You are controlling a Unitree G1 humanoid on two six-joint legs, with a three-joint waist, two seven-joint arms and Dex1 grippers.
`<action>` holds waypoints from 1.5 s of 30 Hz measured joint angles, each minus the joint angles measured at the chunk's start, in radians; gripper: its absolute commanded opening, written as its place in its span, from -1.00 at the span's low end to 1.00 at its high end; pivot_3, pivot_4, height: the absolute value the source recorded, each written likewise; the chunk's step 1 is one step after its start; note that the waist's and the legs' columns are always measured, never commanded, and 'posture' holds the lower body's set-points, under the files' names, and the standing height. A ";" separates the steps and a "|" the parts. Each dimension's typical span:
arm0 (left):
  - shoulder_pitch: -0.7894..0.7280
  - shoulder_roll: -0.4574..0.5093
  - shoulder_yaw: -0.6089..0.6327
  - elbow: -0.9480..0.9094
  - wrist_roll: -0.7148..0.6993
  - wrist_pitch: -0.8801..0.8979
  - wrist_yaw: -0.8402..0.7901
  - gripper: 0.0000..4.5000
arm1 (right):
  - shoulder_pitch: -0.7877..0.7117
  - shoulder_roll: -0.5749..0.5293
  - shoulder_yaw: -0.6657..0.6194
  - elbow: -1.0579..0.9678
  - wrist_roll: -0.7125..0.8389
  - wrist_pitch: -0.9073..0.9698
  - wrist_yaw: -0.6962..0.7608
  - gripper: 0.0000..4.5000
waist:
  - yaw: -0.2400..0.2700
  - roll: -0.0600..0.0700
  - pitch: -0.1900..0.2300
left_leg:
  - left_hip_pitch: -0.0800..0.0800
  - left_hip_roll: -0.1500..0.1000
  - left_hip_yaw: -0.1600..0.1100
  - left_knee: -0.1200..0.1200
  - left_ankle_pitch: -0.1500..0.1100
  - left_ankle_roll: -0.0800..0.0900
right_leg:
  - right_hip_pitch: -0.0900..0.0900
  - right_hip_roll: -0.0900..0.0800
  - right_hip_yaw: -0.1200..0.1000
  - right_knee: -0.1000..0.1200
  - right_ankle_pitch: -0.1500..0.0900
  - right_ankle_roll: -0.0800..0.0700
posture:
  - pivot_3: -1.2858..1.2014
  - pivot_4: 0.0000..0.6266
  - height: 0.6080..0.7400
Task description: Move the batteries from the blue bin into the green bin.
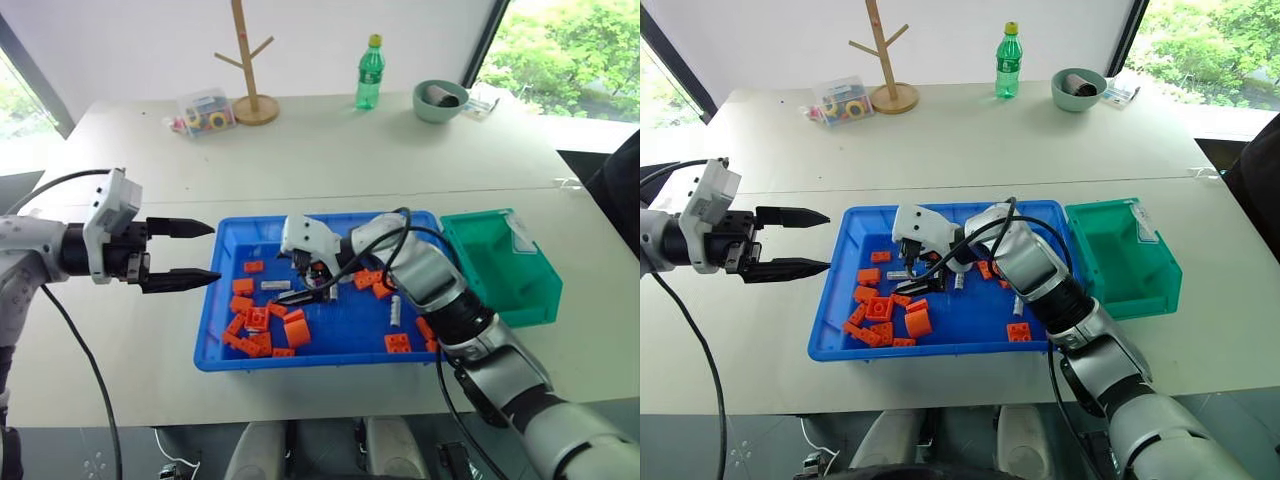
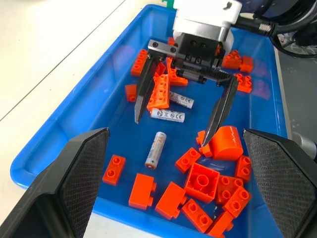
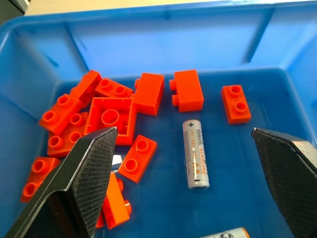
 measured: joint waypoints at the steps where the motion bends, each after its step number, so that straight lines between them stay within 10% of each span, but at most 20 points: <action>1: 0.000 0.000 0.000 0.000 0.000 0.000 0.000 1.00 | 0.000 0.004 0.002 0.023 -0.001 -0.015 -0.010 0.98 | 0.000 0.000 0.000 | 0.000 0.000 0.000 0.000 0.000 0.000 | 0.000 0.000 0.000 0.000 0.000 0.000 | 0.03 -0.52 0.44; 9: 0.000 0.000 0.001 -0.001 0.000 0.002 0.004 1.00 | -0.003 0.033 0.025 0.240 -0.058 -0.177 -0.076 0.98 | -0.002 0.000 0.000 | 0.000 0.000 0.000 0.000 0.000 0.000 | 0.000 0.000 0.000 0.000 0.000 0.000 | 0.03 -0.52 0.44; 18: -0.003 0.000 0.002 -0.001 0.000 0.001 0.012 1.00 | -0.010 0.073 0.037 0.264 -0.086 -0.212 -0.081 -0.97 | -0.003 0.000 0.000 | 0.001 0.001 0.000 0.000 0.000 0.000 | 0.000 0.001 0.000 0.000 0.000 0.000 | 0.03 -0.52 0.44; 36: -0.103 -0.039 -0.055 0.050 0.031 -0.010 -0.006 1.00 | -0.108 0.026 -0.150 -0.060 0.046 0.082 -0.088 -0.97 | 0.002 0.000 0.000 | 0.000 0.000 0.000 0.000 0.000 0.000 | 0.000 0.001 0.000 0.000 0.000 0.000 | 0.03 -0.52 0.44; 45: -0.132 -0.099 -0.117 0.086 0.053 -0.028 -0.023 1.00 | 0.001 -0.448 -0.454 -0.322 0.097 0.293 -0.129 -0.97 | 0.031 -0.001 0.000 | -0.001 0.000 0.001 0.002 -0.002 0.003 | 0.002 -0.001 -0.001 -0.002 0.000 0.000 | 0.03 -0.52 0.44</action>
